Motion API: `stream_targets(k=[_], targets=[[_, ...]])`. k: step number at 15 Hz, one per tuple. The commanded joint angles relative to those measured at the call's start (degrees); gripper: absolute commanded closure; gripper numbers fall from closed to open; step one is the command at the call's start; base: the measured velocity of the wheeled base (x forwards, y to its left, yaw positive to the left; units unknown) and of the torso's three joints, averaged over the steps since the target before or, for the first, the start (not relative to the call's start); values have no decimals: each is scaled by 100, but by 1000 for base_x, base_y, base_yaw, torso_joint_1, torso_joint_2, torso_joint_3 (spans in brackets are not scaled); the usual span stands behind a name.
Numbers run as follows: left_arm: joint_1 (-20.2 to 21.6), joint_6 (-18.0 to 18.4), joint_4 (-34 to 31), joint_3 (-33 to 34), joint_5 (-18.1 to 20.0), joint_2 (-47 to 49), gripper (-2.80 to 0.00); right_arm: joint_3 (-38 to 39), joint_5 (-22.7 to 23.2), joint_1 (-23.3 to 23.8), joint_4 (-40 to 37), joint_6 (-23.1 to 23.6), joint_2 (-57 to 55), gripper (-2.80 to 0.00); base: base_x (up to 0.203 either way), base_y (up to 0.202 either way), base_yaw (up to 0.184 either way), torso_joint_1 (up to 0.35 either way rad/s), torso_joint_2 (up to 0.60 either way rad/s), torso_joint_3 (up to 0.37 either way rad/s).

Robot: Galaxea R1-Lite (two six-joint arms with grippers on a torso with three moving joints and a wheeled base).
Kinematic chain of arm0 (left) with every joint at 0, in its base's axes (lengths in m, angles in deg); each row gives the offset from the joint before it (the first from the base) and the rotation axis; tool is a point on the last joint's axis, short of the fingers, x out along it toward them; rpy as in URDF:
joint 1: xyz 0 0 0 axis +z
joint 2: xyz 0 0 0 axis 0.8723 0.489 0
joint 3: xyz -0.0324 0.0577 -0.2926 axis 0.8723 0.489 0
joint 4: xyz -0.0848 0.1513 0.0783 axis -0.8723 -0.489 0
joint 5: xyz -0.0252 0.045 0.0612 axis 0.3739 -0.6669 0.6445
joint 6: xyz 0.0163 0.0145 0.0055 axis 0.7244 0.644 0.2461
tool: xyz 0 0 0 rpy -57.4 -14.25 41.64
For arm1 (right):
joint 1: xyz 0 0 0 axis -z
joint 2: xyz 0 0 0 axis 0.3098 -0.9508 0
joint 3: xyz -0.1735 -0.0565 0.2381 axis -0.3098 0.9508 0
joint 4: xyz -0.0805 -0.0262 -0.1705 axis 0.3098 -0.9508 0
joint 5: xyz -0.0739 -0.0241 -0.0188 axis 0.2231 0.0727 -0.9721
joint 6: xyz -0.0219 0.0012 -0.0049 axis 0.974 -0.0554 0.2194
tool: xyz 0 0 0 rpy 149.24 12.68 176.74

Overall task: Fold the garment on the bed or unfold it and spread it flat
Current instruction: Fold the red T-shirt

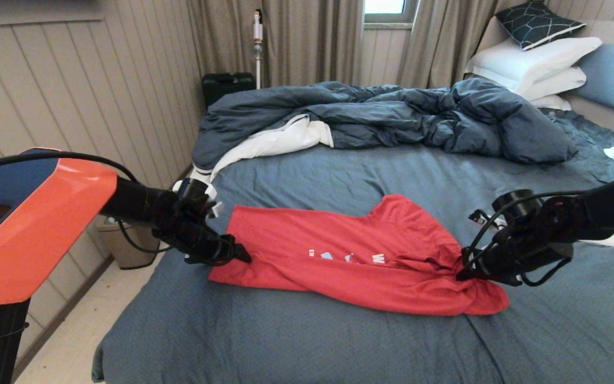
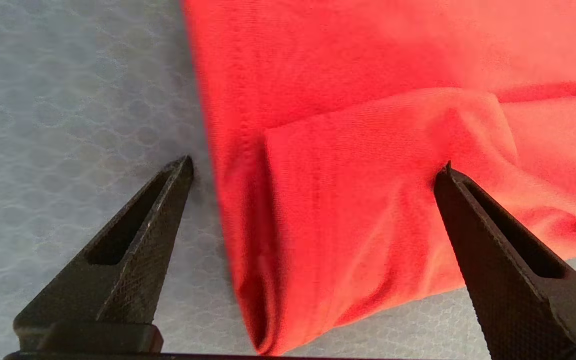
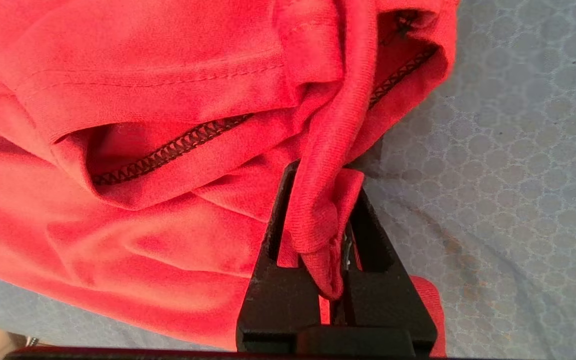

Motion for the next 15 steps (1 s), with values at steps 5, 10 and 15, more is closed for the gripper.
stream_targets(k=[5, 10, 15], targets=[[-15, 87, -7, 0, -104, 48, -280, 11, 14, 31, 6, -3, 16, 0, 0, 0, 0, 0, 0, 0], [-15, 188, -30, 0, -326, 126, 0, 68, 9, 49, 15, 6, 47, 0, 0, 0, 0, 0, 0, 0], [-38, -43, -269, 31, -230, -149, 0, 110, 9, 40, 6, 6, 65, 0, 0, 0, 0, 0, 0, 0]])
